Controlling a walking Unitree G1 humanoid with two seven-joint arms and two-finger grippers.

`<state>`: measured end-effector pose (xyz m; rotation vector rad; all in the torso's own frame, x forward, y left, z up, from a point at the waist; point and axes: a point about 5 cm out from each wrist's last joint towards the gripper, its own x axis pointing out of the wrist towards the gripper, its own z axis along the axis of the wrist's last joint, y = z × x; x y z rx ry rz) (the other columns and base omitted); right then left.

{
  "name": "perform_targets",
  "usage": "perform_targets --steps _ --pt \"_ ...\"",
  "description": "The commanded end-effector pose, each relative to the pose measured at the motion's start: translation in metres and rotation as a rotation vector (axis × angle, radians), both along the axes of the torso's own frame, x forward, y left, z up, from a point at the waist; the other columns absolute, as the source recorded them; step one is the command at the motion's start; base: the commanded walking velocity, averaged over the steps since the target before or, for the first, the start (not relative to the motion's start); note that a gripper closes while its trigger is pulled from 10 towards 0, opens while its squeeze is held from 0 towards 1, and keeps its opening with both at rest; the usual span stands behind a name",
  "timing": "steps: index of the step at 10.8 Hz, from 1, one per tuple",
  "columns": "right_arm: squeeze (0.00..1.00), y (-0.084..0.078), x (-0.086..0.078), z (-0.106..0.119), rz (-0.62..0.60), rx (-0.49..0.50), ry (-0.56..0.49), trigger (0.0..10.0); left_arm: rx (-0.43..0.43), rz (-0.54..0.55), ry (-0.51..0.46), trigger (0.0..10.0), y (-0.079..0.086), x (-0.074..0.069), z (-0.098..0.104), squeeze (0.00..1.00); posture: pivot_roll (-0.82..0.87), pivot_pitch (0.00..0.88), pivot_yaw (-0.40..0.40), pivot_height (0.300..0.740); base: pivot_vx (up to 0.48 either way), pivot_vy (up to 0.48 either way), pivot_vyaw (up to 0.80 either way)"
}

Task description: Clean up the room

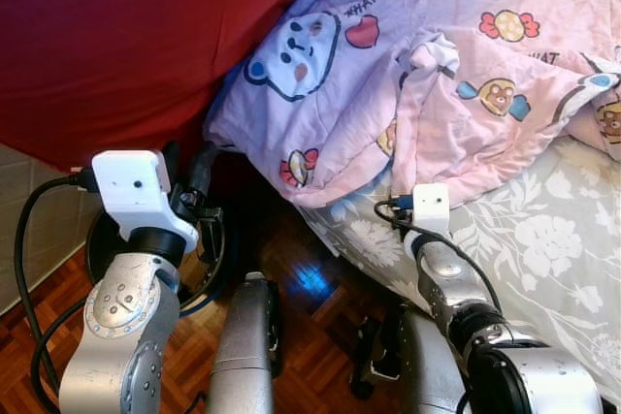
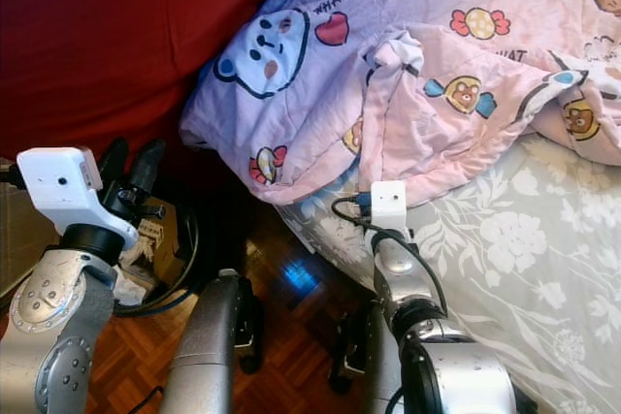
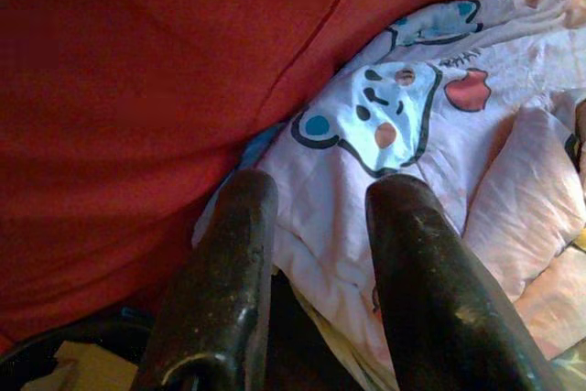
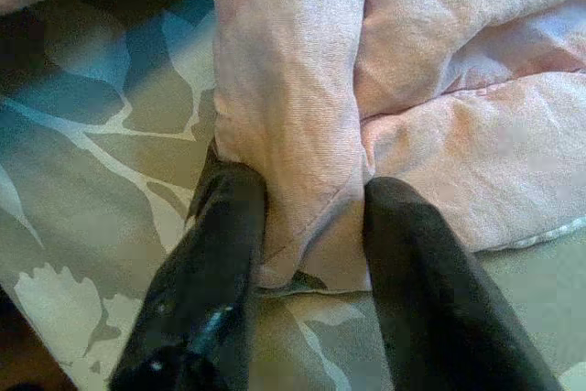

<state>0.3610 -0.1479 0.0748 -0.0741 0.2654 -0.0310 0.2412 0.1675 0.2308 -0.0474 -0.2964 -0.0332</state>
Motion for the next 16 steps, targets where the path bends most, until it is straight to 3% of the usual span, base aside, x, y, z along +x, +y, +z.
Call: perform_targets --steps 1,10,12,13,14,15,16 --pt "0.00 -0.004 -0.016 -0.025 -0.020 0.014 0.101 0.0 0.009 0.011 0.007 10.0 0.001 -0.006 0.001 0.00 0.50 0.625 -0.036 0.637 0.000 0.000 0.00" --pt "0.00 -0.013 -0.020 -0.031 -0.049 0.009 0.122 0.0 0.019 0.024 0.028 10.0 0.007 -0.006 -0.005 0.00 0.49 0.612 -0.032 0.637 0.000 0.000 0.00" --pt "0.00 -0.013 -0.019 -0.027 -0.037 0.021 0.080 0.0 0.044 0.060 0.118 10.0 0.017 -0.006 -0.035 0.00 0.45 0.586 -0.032 0.637 0.000 0.000 0.00" --pt "0.00 -0.025 -0.024 -0.030 -0.057 0.035 0.045 0.0 0.056 0.112 0.238 10.0 0.032 -0.012 -0.075 0.00 0.42 0.538 -0.036 0.637 0.000 0.000 0.00" --pt "0.00 -0.035 -0.029 -0.033 -0.078 0.045 0.028 0.0 0.059 0.139 0.320 10.0 0.043 -0.014 -0.102 0.00 0.41 0.492 -0.037 0.637 0.000 0.000 0.00" --pt "0.00 -0.045 -0.033 -0.034 -0.108 0.059 0.008 3.2 0.061 0.157 0.395 10.0 0.051 -0.018 -0.126 0.00 0.38 0.436 -0.041 0.637 0.000 0.000 0.00" --pt "0.00 -0.051 -0.036 -0.034 -0.124 0.052 -0.009 10.0 0.061 0.178 0.473 10.0 0.059 -0.021 -0.153 0.00 0.36 0.393 -0.041 0.637 0.000 0.000 0.00"
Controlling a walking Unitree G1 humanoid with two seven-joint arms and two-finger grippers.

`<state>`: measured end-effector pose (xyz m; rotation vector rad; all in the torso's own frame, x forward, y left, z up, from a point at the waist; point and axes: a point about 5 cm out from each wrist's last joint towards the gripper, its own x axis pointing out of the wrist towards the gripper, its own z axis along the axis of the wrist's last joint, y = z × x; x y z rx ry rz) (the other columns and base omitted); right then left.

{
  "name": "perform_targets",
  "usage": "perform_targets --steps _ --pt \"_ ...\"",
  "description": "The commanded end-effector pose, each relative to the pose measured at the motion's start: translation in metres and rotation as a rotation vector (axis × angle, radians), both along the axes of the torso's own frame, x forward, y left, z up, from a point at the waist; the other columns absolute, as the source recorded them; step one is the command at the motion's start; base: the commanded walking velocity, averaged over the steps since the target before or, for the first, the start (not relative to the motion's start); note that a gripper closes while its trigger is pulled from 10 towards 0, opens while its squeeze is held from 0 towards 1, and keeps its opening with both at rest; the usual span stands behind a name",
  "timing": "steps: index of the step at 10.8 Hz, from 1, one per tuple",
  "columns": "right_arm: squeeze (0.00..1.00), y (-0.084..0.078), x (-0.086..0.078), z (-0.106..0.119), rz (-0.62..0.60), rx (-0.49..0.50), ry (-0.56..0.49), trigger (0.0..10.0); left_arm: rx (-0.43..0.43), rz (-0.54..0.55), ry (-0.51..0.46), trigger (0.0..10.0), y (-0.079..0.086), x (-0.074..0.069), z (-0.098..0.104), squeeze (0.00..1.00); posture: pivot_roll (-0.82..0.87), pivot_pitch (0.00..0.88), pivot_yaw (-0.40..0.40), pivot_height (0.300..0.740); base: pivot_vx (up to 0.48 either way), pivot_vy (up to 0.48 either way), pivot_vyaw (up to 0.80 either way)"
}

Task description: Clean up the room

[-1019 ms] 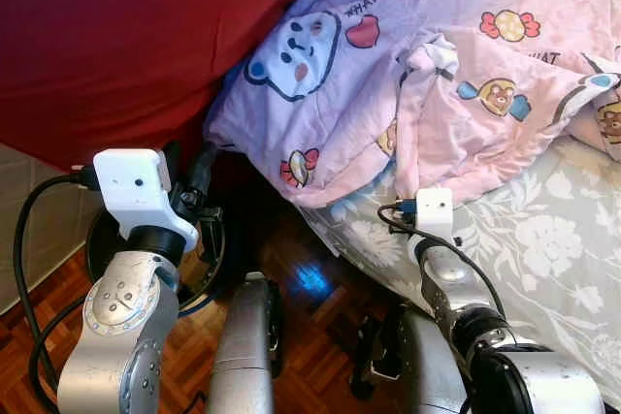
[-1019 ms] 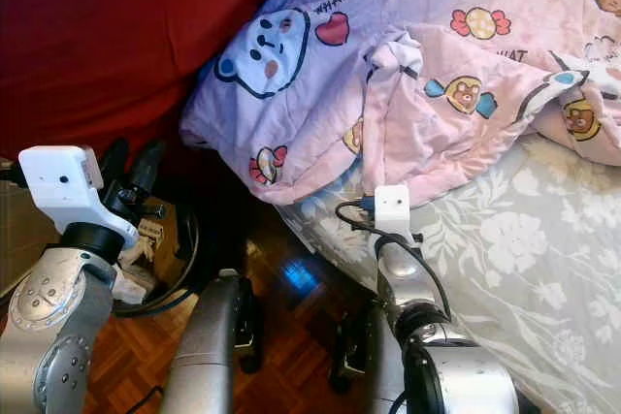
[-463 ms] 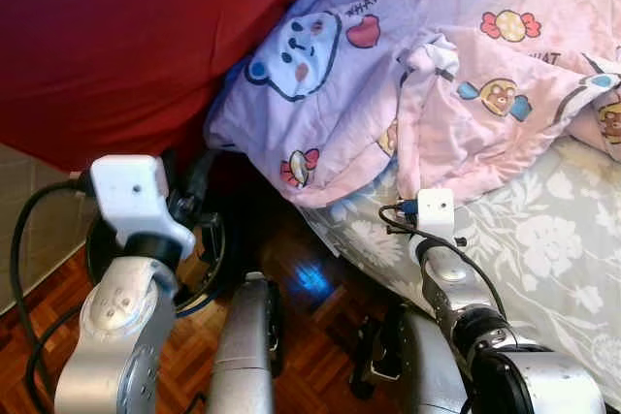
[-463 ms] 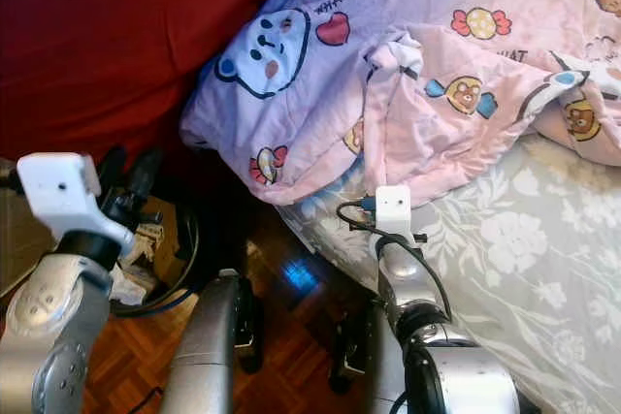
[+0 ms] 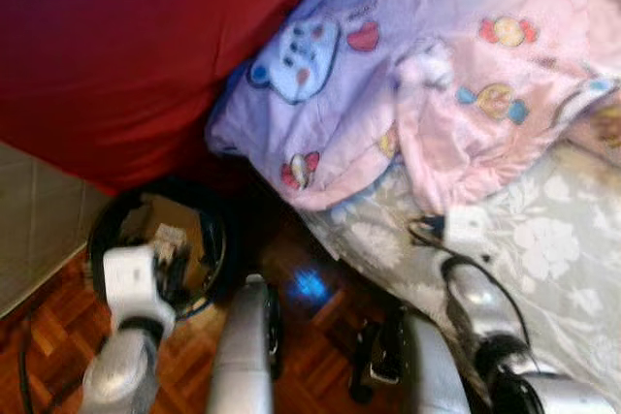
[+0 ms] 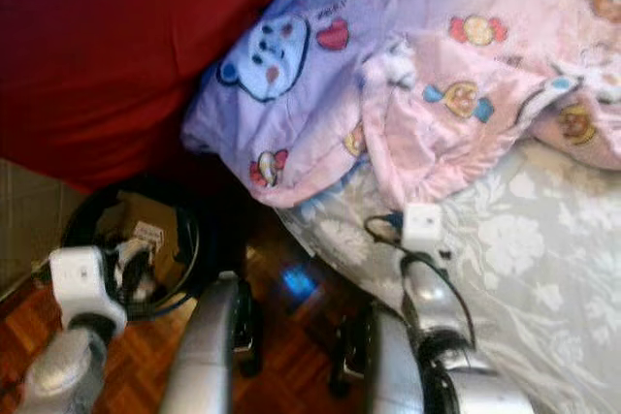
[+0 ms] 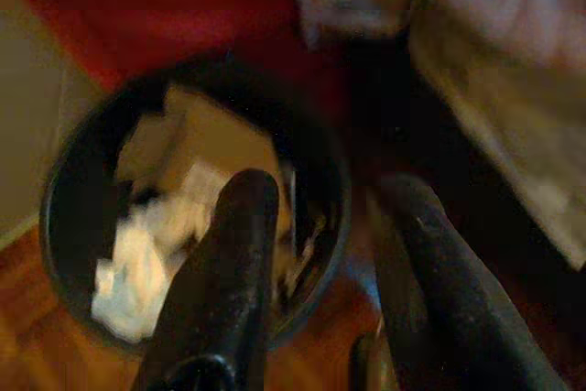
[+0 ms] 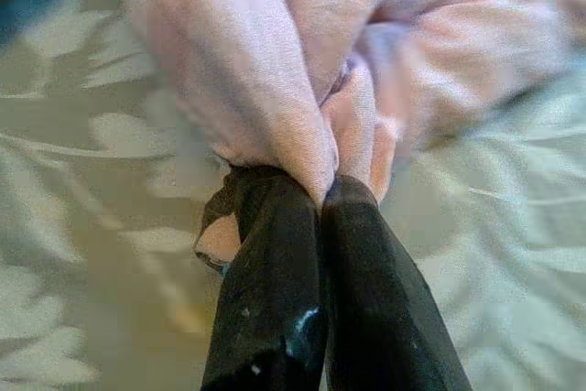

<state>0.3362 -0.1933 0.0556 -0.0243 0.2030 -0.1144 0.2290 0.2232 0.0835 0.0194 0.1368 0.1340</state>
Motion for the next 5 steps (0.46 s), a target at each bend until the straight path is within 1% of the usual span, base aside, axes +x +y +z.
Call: perform_targets --steps 1,2,3,4,5 --pt "0.00 -0.011 -0.015 -0.014 -0.034 0.016 0.022 10.0 0.006 0.025 0.095 10.0 0.007 -0.013 -0.029 0.00 0.35 0.344 -0.039 0.637 0.000 0.000 0.00" --pt "0.00 -0.017 -0.017 -0.014 -0.052 0.027 0.003 10.0 0.008 0.035 0.142 10.0 0.011 -0.011 -0.050 0.00 0.34 0.296 -0.040 0.637 0.000 0.000 0.00" --pt "0.00 -0.023 -0.017 -0.010 -0.084 0.035 -0.026 10.0 0.009 0.038 0.179 10.0 0.013 -0.012 -0.061 0.00 0.33 0.276 -0.042 0.637 0.000 0.000 0.00" --pt "0.00 -0.027 -0.017 -0.010 -0.127 0.067 -0.032 10.0 0.013 0.039 0.231 10.0 0.017 -0.011 -0.077 0.00 0.31 0.238 -0.041 0.641 0.000 0.000 0.00" --pt "0.00 -0.024 -0.021 -0.015 -0.118 0.068 -0.009 10.0 0.022 0.041 0.247 10.0 0.018 -0.009 -0.082 0.00 0.31 0.219 -0.044 0.659 0.000 0.000 0.00"
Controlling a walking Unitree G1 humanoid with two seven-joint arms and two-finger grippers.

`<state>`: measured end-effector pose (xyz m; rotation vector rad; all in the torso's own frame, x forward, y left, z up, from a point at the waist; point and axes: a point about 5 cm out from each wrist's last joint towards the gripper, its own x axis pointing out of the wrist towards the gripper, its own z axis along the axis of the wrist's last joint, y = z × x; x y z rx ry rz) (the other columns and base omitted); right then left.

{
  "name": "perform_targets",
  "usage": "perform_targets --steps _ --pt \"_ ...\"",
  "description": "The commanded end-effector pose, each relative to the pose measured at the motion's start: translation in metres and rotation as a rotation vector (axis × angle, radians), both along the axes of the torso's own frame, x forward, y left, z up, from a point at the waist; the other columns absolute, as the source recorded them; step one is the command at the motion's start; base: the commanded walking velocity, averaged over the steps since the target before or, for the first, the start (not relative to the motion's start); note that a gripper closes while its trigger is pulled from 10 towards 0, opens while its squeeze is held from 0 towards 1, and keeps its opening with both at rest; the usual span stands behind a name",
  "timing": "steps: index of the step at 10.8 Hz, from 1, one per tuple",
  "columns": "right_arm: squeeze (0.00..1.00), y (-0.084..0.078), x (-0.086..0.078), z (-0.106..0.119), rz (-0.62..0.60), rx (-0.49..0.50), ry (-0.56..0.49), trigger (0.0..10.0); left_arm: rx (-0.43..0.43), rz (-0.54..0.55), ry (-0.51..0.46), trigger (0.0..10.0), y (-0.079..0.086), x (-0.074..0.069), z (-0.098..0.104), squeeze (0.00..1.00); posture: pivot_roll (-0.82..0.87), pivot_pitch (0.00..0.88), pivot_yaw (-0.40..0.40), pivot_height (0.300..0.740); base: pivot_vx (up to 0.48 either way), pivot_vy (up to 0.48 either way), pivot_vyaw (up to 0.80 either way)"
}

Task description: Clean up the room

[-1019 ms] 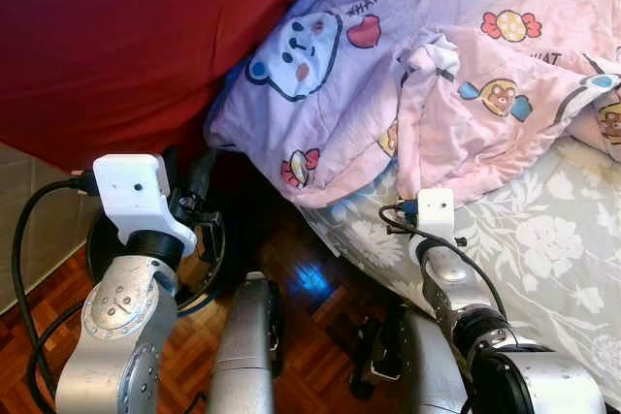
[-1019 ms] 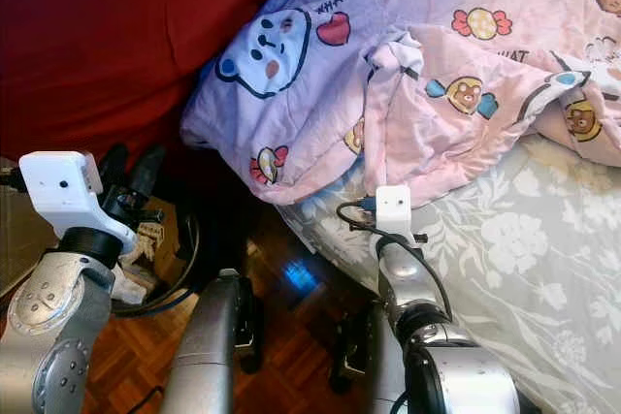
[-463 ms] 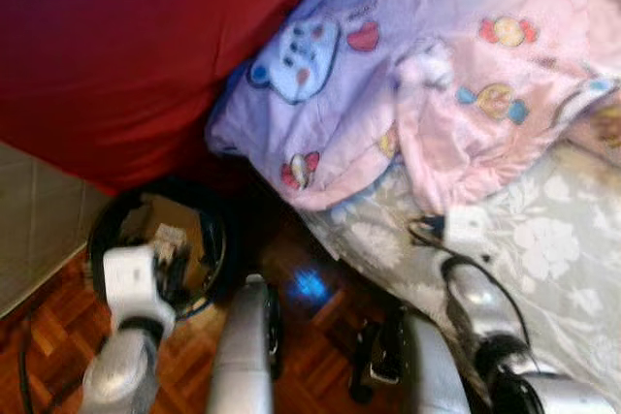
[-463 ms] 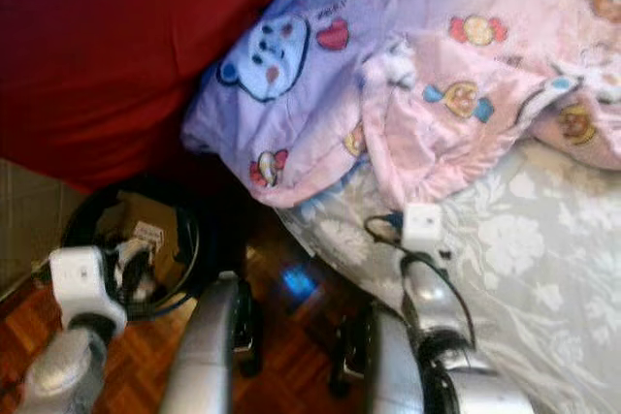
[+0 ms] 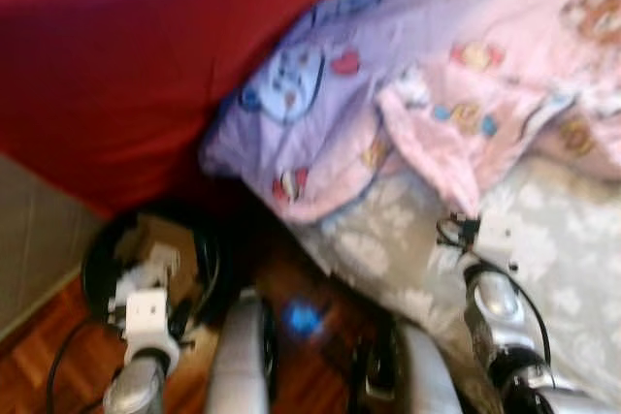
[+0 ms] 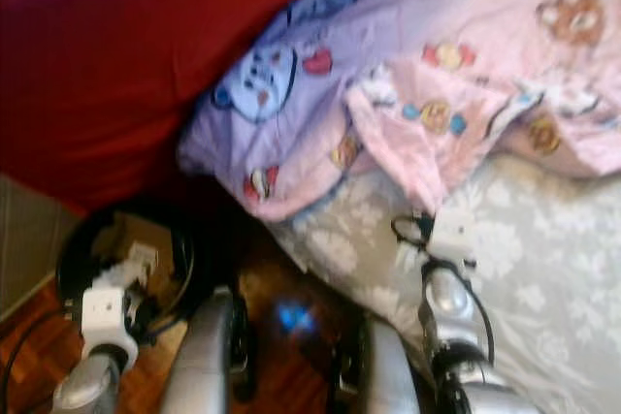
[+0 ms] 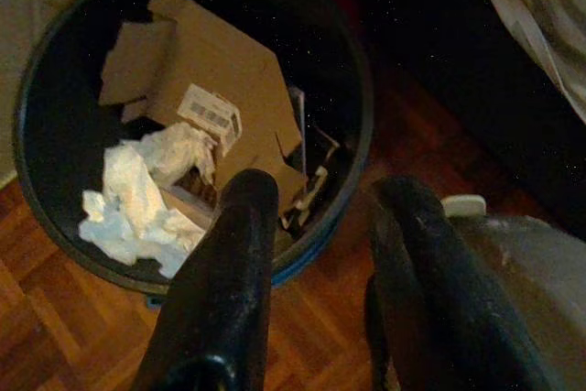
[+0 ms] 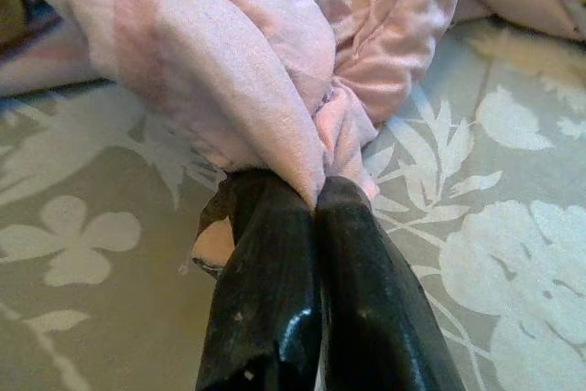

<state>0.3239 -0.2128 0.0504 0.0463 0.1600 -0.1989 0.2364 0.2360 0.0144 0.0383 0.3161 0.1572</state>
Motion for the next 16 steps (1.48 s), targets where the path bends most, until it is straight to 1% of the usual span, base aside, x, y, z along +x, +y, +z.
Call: perform_targets --steps 1,2,3,4,5,6,7,9,10,11,12,13,14,15,16 --pt "0.00 0.003 -0.017 -0.023 0.007 0.018 0.076 10.0 0.022 0.036 0.044 10.0 0.008 -0.011 -0.011 0.00 0.31 0.203 -0.047 0.673 0.000 0.000 0.00" --pt "0.00 0.009 -0.028 -0.035 0.036 0.027 0.111 10.0 0.036 0.047 -0.026 10.0 0.010 0.000 -0.001 0.00 0.32 0.185 -0.047 0.698 0.000 0.000 0.00" --pt "0.00 0.009 -0.033 -0.040 0.030 0.028 0.127 10.0 0.063 0.039 -0.060 10.0 0.011 0.008 0.005 0.00 0.32 0.177 -0.044 0.718 0.000 0.000 0.00" --pt "0.00 0.005 -0.040 -0.046 0.003 0.033 0.146 10.0 0.086 0.020 -0.078 10.0 0.012 0.014 0.007 0.00 0.32 0.166 -0.041 0.733 0.000 0.000 0.00" --pt "0.00 -0.001 -0.047 -0.052 -0.020 0.021 0.176 10.0 0.077 0.018 -0.044 10.0 0.014 0.012 -0.002 0.00 0.31 0.157 -0.039 0.740 0.000 0.000 0.00" --pt "0.00 -0.007 -0.051 -0.053 -0.050 -0.005 0.179 10.0 0.067 0.018 0.003 10.0 0.013 0.006 -0.012 0.00 0.30 0.152 -0.038 0.740 0.000 0.000 0.00" --pt "0.00 -0.016 -0.055 -0.056 -0.082 -0.043 0.207 10.0 0.054 0.025 0.043 10.0 0.012 0.001 -0.021 0.00 0.29 0.158 -0.042 0.740 0.000 0.000 0.00" --pt "0.00 -0.028 -0.066 -0.063 -0.142 -0.064 0.266 10.0 0.004 0.040 0.127 10.0 0.009 -0.010 -0.039 0.00 0.29 0.157 -0.041 0.740 0.000 0.000 0.00" --pt "0.00 -0.035 -0.071 -0.066 -0.186 -0.067 0.303 10.0 -0.008 0.044 0.178 10.0 0.008 -0.018 -0.048 0.00 0.28 0.158 -0.037 0.740 0.000 0.000 0.00" --pt "0.00 -0.034 -0.077 -0.073 -0.174 -0.056 0.343 10.0 -0.003 0.054 0.232 10.0 0.008 -0.027 -0.057 0.00 0.28 0.152 -0.038 0.740 0.000 0.000 0.00" --pt "0.00 -0.028 -0.084 -0.082 -0.133 -0.049 0.396 10.0 -0.010 0.066 0.279 10.0 0.007 -0.034 -0.064 0.00 0.28 0.145 -0.041 0.740 0.000 0.000 0.00" --pt "0.00 -0.025 -0.091 -0.088 -0.133 -0.042 0.431 10.0 -0.016 0.058 0.305 10.0 0.003 -0.039 -0.068 0.00 0.28 0.131 -0.038 0.740 0.000 0.000 0.00" --pt "0.00 -0.024 -0.090 -0.087 -0.146 -0.025 0.405 10.0 -0.021 0.056 0.313 10.0 0.002 -0.040 -0.070 0.00 0.28 0.123 -0.037 0.740 0.000 0.000 0.00" --pt "0.00 -0.020 -0.079 -0.077 -0.114 -0.019 0.315 10.0 -0.024 0.046 0.335 10.0 0.000 -0.042 -0.073 0.00 0.26 0.107 -0.033 0.740 0.000 0.000 0.00" --pt "0.00 -0.022 -0.078 -0.076 -0.119 -0.027 0.317 10.0 -0.027 0.046 0.354 10.0 -0.001 -0.043 -0.075 0.00 0.25 0.096 -0.029 0.740 0.000 0.000 0.00"
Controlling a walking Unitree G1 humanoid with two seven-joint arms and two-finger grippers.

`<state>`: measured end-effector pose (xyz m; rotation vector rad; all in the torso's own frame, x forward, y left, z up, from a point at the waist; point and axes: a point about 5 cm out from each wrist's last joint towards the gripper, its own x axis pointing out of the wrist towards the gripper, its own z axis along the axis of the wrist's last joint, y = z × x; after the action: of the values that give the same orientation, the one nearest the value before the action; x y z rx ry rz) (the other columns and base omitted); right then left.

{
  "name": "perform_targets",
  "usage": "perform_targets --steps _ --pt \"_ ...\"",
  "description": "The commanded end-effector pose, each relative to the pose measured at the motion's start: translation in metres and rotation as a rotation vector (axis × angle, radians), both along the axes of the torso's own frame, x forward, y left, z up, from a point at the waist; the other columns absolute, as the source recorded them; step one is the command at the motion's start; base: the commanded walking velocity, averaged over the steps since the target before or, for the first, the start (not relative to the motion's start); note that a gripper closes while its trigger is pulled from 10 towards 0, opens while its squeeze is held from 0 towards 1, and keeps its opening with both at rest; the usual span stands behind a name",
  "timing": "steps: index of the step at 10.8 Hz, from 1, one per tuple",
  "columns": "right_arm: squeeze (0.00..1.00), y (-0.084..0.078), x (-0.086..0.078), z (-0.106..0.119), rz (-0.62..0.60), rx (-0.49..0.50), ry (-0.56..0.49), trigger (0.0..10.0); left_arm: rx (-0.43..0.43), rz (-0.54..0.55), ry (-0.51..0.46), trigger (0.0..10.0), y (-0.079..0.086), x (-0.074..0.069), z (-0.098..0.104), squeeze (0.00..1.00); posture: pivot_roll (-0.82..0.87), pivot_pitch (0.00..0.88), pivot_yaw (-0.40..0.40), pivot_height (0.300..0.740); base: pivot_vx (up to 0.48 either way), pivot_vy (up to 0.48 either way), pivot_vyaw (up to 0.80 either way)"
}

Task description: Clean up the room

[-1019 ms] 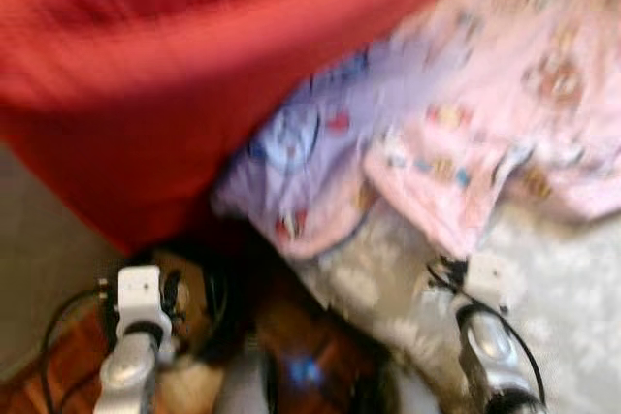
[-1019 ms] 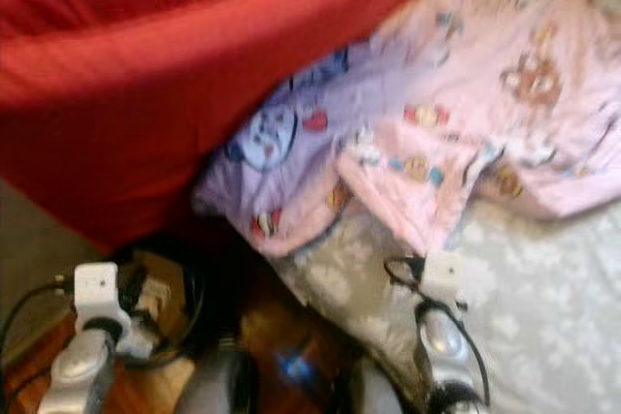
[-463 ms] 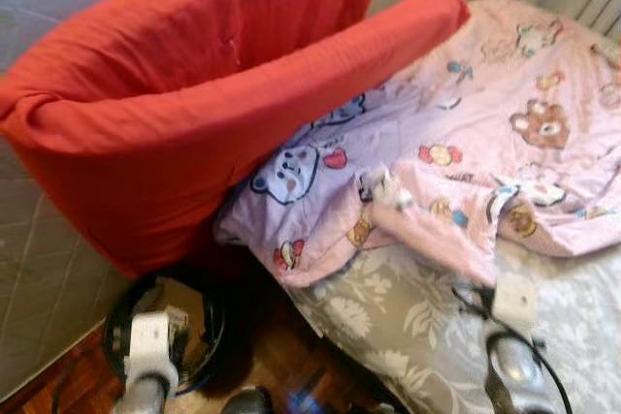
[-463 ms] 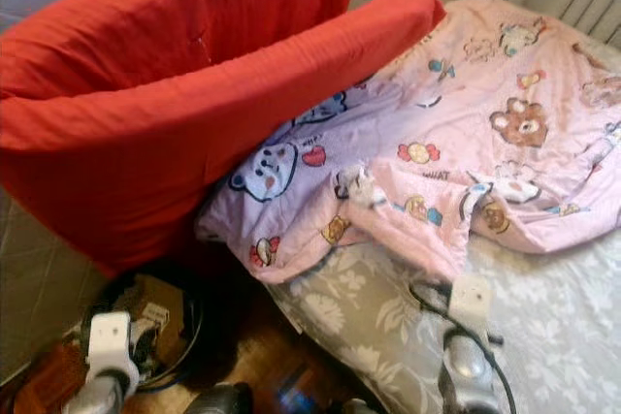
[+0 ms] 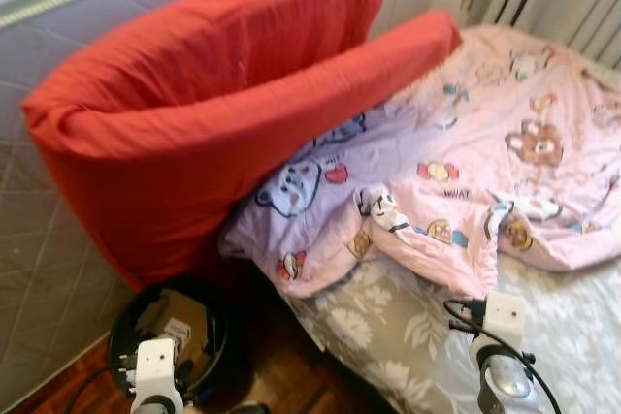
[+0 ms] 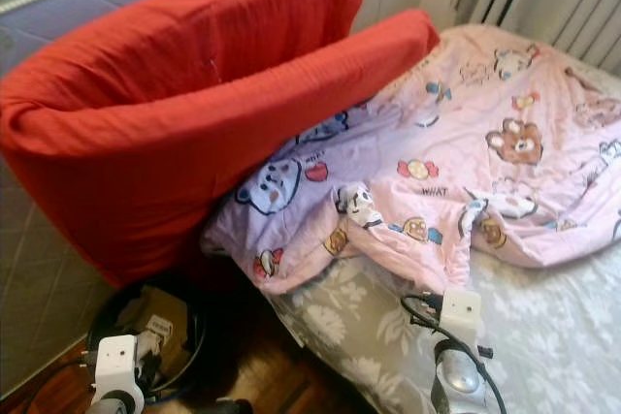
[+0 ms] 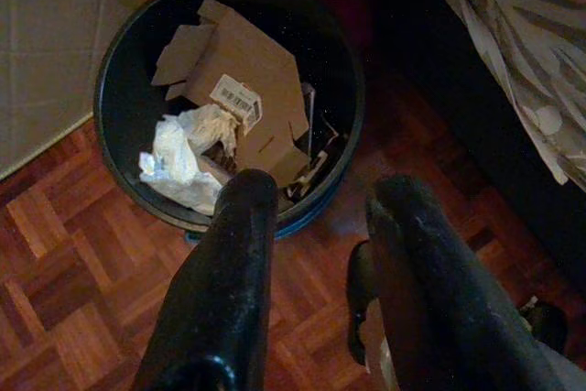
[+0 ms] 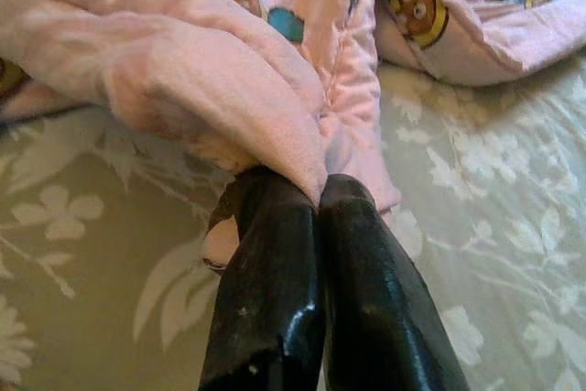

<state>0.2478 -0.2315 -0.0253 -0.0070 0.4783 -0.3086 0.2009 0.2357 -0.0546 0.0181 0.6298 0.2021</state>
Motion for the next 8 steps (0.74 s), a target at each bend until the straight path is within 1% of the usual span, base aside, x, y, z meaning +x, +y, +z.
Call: perform_targets --steps 1,2,3,4,6,8 --pt "0.00 0.001 -0.008 -0.009 0.007 0.027 0.065 10.0 0.002 -0.015 0.066 10.0 -0.002 -0.010 -0.008 0.00 0.24 0.084 -0.028 0.740 0.000 0.000 0.00" --pt "0.00 0.007 -0.015 -0.016 0.044 0.036 0.112 10.0 -0.001 -0.014 0.081 10.0 -0.004 -0.013 -0.011 0.00 0.23 0.075 -0.031 0.740 0.000 0.000 0.00" --pt "0.00 0.007 -0.024 -0.023 0.038 0.037 0.154 10.0 -0.009 -0.004 0.095 10.0 -0.004 -0.015 -0.012 0.00 0.23 0.070 -0.031 0.740 0.000 0.000 0.00" --pt "0.00 0.007 -0.027 -0.026 0.028 0.035 0.168 10.0 -0.014 -0.005 0.103 10.0 -0.006 -0.017 -0.014 0.00 0.24 0.065 -0.029 0.740 0.000 0.000 0.00" --pt "0.00 0.009 -0.026 -0.025 0.035 0.032 0.163 10.0 -0.016 -0.022 0.112 10.0 -0.008 -0.020 -0.016 0.00 0.23 0.069 -0.023 0.740 0.000 0.000 0.00" --pt "0.00 0.011 -0.019 -0.021 0.034 0.030 0.141 10.0 -0.009 -0.023 0.120 10.0 -0.005 -0.023 -0.017 0.00 0.24 0.069 -0.017 0.740 0.000 0.000 0.00"
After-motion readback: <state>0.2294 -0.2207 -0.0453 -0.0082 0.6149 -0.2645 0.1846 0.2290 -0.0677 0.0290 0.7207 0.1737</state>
